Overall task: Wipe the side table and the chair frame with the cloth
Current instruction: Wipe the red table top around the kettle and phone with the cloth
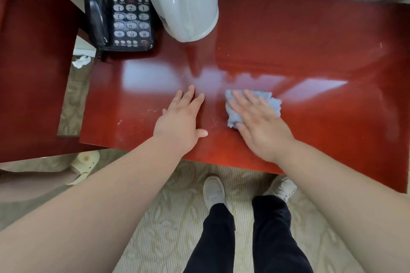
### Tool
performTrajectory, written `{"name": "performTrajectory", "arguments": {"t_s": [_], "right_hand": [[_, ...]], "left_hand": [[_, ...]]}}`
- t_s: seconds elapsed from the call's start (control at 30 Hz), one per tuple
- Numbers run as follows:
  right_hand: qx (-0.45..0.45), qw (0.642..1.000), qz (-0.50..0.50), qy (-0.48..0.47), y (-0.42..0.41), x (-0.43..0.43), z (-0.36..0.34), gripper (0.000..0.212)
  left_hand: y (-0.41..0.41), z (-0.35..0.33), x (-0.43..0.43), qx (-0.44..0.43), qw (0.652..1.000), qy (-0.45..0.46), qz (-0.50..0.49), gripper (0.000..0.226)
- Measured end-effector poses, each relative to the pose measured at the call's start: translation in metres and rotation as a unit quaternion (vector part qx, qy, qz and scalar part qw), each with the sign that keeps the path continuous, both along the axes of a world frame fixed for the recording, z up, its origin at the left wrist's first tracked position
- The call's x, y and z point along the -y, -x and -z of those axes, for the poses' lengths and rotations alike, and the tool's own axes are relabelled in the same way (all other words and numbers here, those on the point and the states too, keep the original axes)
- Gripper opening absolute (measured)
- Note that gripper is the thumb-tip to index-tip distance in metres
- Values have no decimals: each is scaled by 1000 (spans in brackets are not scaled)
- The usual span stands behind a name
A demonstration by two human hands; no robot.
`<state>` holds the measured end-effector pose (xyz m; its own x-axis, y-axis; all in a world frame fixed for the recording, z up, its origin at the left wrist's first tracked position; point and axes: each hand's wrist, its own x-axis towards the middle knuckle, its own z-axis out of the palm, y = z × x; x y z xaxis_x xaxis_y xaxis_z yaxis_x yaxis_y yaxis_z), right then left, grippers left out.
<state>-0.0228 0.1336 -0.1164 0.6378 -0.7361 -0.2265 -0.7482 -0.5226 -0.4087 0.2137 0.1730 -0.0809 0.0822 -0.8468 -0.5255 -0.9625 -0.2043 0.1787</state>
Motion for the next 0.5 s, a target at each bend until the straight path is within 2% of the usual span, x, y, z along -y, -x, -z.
{"name": "performTrajectory", "arguments": {"t_s": [0.1, 0.2, 0.27, 0.33, 0.43, 0.5], "right_hand": [[24, 976, 214, -2, 40, 39, 1, 66], [-27, 968, 248, 7, 44, 45, 6, 65], [-69, 968, 239, 30, 23, 31, 7, 66], [-91, 976, 188, 58, -4, 2, 8, 66], [-68, 992, 61, 85, -43, -64, 12, 64], [-37, 996, 13, 82, -52, -98, 14, 64]], "left_hand": [[-2, -1, 1, 9, 1000, -4, 4, 99], [-2, -3, 0, 18, 1000, 3, 14, 98], [-1, -5, -1, 21, 1000, 3, 16, 97], [-1, -6, -1, 18, 1000, -4, 12, 97], [-3, -4, -1, 15, 1000, 2, 13, 97], [-2, -2, -3, 16, 1000, 8, 21, 96]]}}
